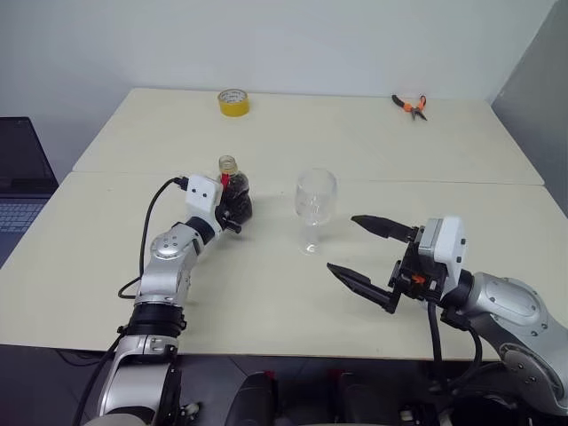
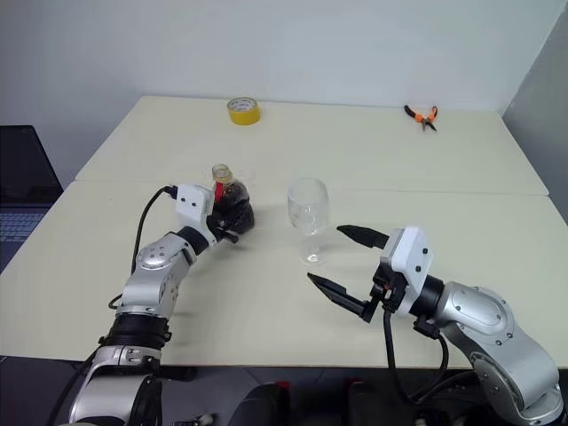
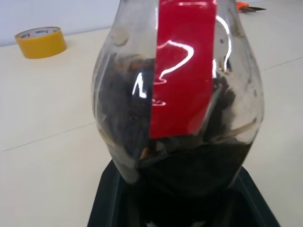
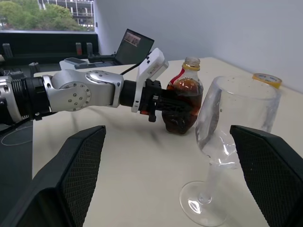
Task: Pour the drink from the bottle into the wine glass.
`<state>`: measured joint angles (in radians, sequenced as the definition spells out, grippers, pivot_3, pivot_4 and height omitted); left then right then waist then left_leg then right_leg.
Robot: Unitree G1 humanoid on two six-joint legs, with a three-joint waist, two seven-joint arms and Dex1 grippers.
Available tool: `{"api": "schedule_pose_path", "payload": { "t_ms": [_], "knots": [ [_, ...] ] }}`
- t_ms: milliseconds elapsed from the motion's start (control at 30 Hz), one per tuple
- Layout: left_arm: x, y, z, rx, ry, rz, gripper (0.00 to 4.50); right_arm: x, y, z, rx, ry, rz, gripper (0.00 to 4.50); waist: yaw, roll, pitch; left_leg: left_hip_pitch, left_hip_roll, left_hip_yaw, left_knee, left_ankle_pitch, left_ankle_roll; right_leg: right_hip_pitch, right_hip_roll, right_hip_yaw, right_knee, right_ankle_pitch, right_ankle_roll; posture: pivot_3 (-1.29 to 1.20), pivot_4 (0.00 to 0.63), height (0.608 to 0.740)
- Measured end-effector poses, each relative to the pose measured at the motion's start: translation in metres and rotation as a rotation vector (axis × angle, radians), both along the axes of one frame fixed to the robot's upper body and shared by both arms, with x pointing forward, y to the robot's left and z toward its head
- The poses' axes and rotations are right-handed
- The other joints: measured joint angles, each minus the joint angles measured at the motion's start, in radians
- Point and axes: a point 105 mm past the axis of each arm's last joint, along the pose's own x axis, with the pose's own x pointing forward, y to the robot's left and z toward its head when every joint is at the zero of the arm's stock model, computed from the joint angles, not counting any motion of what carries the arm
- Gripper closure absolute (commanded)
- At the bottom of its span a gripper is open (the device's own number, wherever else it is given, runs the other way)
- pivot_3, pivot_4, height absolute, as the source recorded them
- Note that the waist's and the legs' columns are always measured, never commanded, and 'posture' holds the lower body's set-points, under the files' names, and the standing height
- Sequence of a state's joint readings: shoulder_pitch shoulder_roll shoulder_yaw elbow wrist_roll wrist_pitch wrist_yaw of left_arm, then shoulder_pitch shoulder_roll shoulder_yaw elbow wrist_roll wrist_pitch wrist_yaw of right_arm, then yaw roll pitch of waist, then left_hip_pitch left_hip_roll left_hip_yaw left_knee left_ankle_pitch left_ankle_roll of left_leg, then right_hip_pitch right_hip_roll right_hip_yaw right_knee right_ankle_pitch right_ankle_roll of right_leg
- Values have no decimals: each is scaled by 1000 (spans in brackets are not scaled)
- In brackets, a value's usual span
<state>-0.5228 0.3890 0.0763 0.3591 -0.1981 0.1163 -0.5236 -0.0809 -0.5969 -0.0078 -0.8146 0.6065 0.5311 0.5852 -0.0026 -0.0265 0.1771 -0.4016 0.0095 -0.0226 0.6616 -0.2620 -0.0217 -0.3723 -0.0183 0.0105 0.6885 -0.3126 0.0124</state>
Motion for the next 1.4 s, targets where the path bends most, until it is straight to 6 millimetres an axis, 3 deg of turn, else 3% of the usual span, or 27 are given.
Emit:
{"api": "schedule_pose_path", "payload": {
  "t_ms": [300, 500, 833, 1133, 1400],
  "knots": [
    [-10, -41, 52, 112, -153, -246, 3729, 7, 0, 14, 27, -38, -71, 0, 0, -1, 1, 0, 0, 0, 0, 0, 0, -1, 0, 0, 1, 0, 0, 0, 150, 740],
    [-10, -60, 68, 264, -230, -378, 3729, 8, 1, 19, 52, -79, -88, 0, 0, -1, 1, -1, 0, 0, 0, 0, 0, -1, 0, 0, 0, 0, 0, 0, 150, 740],
    [3, -68, 81, 463, -337, -457, 3754, 18, 11, 16, 122, -131, -124, 0, -1, -1, 1, -1, -1, 1, 0, 0, 0, -1, 1, 1, 1, 0, 0, 0, 150, 740],
    [11, -65, 102, 722, -546, -460, 3755, 29, 15, 15, 129, -151, -150, 0, -1, -1, 1, -1, -1, 1, 0, 0, 0, -2, 1, 1, 1, 0, 0, 0, 150, 740],
    [13, -65, 102, 864, -665, -439, 3761, 31, 19, 18, 146, -155, -148, 0, -1, -1, 1, -1, -1, 1, 0, 0, 0, -2, 0, 0, 1, 0, 0, 0, 150, 740]
  ]
}}
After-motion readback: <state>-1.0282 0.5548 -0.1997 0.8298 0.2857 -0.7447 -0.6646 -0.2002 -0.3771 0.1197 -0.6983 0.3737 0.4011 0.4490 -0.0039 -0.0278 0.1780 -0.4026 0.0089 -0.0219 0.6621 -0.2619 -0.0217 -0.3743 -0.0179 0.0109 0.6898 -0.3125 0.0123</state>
